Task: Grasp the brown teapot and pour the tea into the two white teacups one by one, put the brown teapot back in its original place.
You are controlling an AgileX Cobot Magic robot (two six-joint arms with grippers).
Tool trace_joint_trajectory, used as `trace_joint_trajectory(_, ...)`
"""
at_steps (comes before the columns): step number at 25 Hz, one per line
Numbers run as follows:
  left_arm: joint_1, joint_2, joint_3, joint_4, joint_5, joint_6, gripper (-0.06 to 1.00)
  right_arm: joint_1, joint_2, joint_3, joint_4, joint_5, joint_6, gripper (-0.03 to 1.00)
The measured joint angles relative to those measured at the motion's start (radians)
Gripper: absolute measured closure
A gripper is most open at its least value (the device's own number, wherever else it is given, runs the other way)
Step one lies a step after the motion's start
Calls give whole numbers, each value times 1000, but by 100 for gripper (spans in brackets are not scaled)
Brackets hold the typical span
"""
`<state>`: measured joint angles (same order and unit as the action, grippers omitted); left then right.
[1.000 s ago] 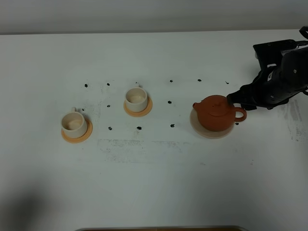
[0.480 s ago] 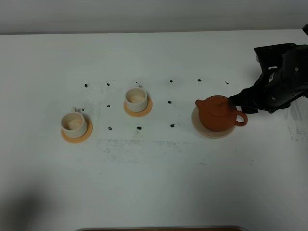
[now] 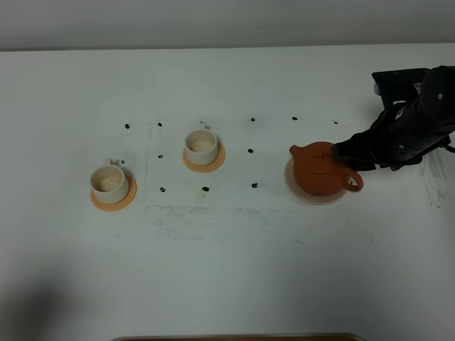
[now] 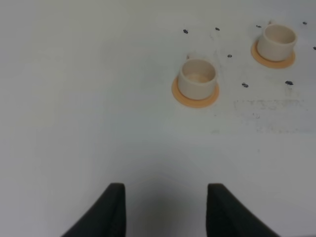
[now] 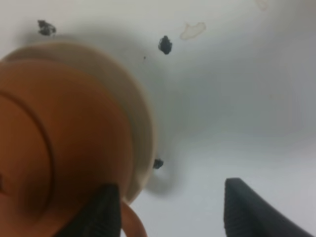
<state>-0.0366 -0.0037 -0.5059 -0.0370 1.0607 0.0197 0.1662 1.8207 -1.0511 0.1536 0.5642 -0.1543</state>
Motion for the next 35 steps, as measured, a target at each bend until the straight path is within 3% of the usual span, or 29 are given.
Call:
trace_joint_trajectory(18, 0, 0, 0, 0, 0, -1, 54, -34, 3, 0, -54, -32, -8, 48)
trace_joint_trajectory(26, 0, 0, 0, 0, 0, -1, 54, -48, -30, 16, -171, -30, 54, 48)
trace_joint_trajectory(30, 0, 0, 0, 0, 0, -1, 54, -48, -151, 124, -173, -107, 90, 48)
trace_joint_trajectory(35, 0, 0, 0, 0, 0, -1, 54, -48, -246, 260, -209, -276, 124, 48)
